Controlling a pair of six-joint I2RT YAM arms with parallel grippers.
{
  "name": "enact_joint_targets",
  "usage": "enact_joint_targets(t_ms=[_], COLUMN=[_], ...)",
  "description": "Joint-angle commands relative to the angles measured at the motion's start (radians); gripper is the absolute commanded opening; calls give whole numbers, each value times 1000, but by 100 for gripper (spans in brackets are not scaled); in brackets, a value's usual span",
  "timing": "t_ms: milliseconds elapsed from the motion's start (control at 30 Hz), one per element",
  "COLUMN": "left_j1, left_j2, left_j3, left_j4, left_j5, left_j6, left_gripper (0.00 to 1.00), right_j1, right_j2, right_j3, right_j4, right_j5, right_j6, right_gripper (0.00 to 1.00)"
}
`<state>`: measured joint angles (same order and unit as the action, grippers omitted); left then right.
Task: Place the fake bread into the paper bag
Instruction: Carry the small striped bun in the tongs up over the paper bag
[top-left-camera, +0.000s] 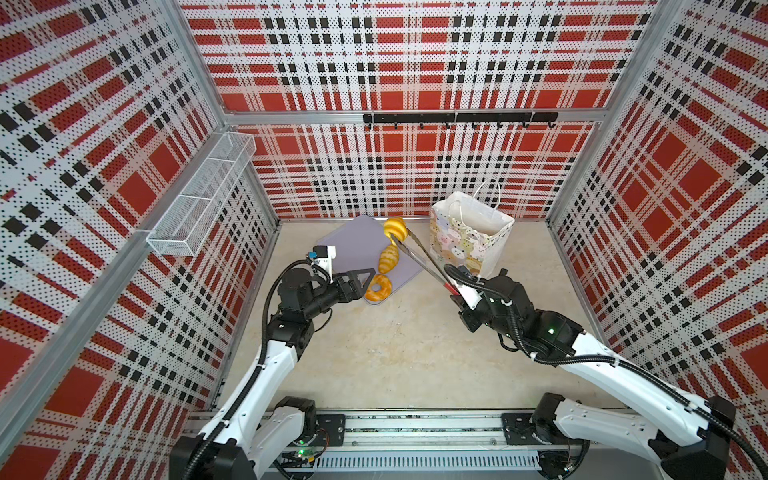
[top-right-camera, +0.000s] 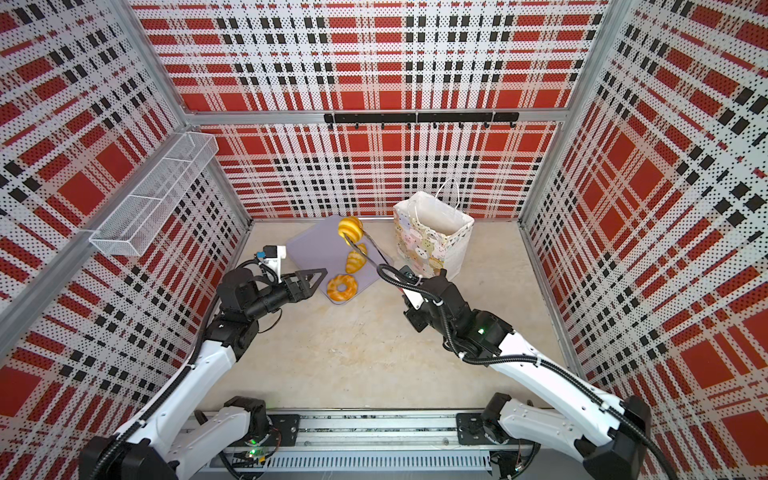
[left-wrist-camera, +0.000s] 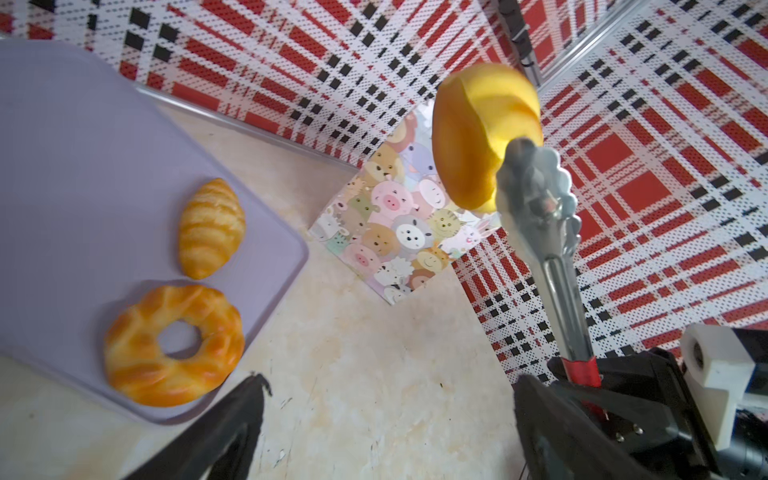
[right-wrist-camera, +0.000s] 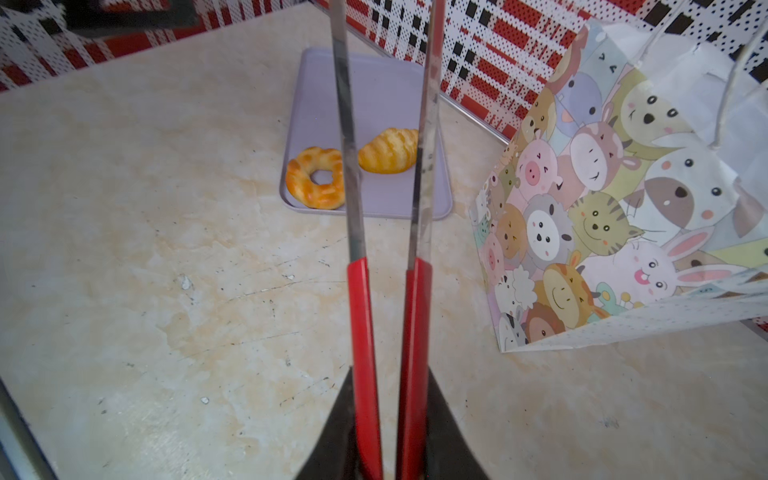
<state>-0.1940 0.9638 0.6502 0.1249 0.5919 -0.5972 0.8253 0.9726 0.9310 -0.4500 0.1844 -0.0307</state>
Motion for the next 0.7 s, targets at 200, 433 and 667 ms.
enact_joint_targets(t_ms=[200, 433, 667], left_j1=[-201, -275, -294], left_j2=[33, 97, 169], left_j3=[48, 80, 118], left_j4=[150, 210, 222], left_j5=[-82, -106, -96], left_j6=[83, 111, 115], left_gripper=[97, 98, 98], right_j1=[-43, -63, -82], right_j2=[-233, -262, -214], right_j3=[-83, -72, -44], right_j4=[238, 173, 104], right_j5=[12, 234, 297], right_j6=[72, 145, 183], right_gripper=[21, 21, 22])
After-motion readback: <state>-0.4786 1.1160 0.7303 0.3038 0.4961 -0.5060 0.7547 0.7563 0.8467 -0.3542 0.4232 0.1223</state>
